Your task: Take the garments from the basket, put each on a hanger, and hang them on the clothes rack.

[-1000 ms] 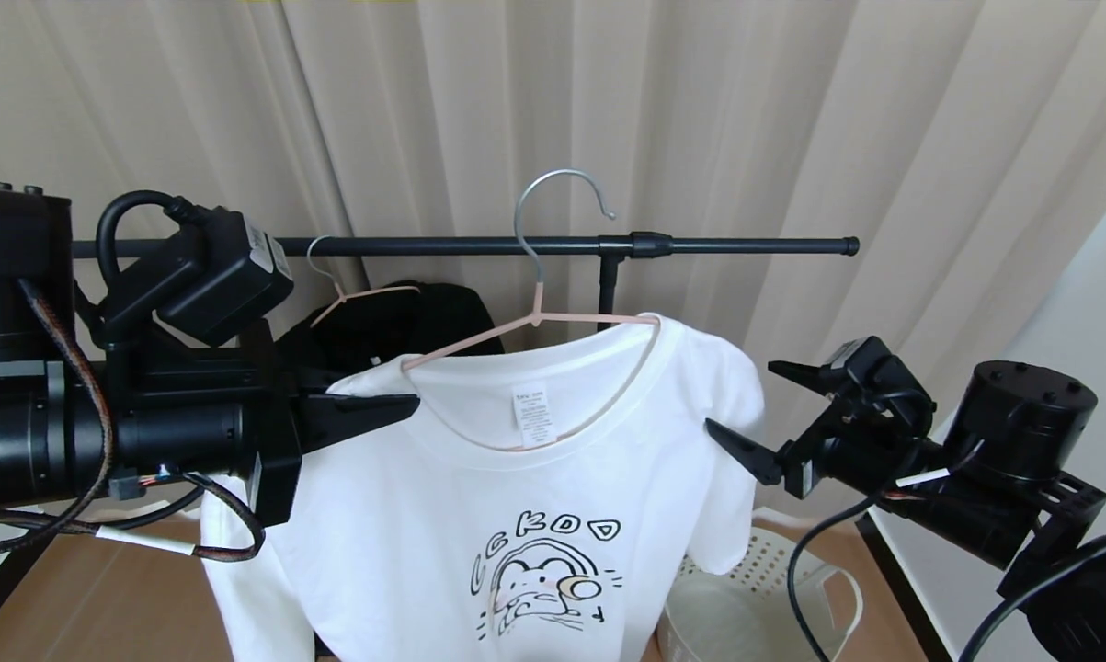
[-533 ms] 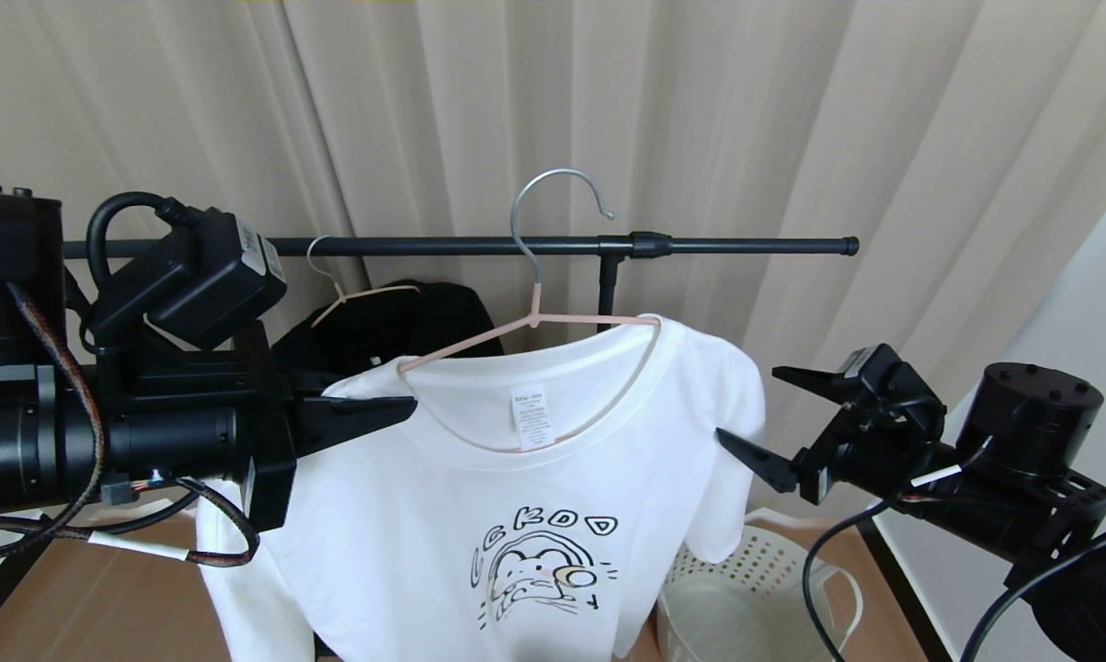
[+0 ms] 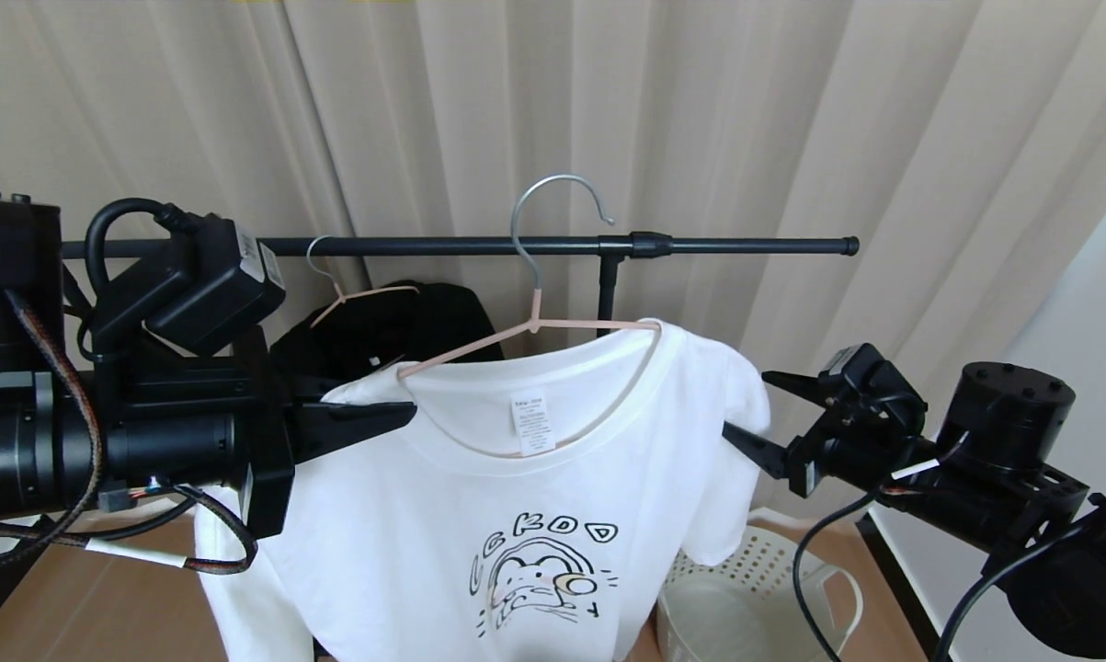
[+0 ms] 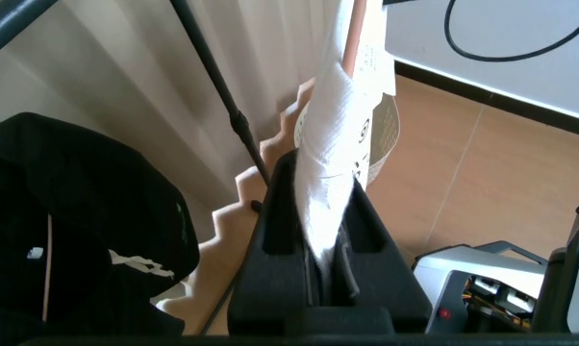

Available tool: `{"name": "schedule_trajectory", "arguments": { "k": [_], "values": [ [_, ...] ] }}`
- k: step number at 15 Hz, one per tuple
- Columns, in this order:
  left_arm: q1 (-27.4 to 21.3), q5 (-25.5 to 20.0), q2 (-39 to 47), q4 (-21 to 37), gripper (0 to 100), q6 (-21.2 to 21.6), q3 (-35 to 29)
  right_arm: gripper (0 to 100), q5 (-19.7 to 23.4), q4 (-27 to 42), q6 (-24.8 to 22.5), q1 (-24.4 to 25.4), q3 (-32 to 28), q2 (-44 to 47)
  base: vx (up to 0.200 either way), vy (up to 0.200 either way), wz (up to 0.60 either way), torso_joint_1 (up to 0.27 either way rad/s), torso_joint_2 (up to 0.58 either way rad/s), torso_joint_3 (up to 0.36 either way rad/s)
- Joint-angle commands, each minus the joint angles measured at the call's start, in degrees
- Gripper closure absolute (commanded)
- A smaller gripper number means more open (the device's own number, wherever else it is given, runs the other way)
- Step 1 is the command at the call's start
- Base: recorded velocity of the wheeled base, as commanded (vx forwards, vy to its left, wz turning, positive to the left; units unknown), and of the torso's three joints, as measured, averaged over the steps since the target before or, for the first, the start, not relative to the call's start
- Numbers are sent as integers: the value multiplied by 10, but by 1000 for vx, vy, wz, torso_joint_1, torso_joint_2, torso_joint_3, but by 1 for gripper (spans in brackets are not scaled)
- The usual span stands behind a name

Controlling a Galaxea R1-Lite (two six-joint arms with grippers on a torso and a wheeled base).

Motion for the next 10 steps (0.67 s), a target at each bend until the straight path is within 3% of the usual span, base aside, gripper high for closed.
{"name": "schedule_trajectory", "arguments": {
  "k": [1,7,10],
  "values": [
    [2,0,-3,0,100,0,3,100,0,0,3,-12,-7,2,0,0,0,0,0,0],
    [14,0,-14,0,100,0,16,100,1,7,23,-58,-36,5,0,0,0,0,0,0],
    [17,0,-14,-1,100,0,25,100,1,4,25,-58,-26,2,0,0,0,0,0,0]
  ]
}}
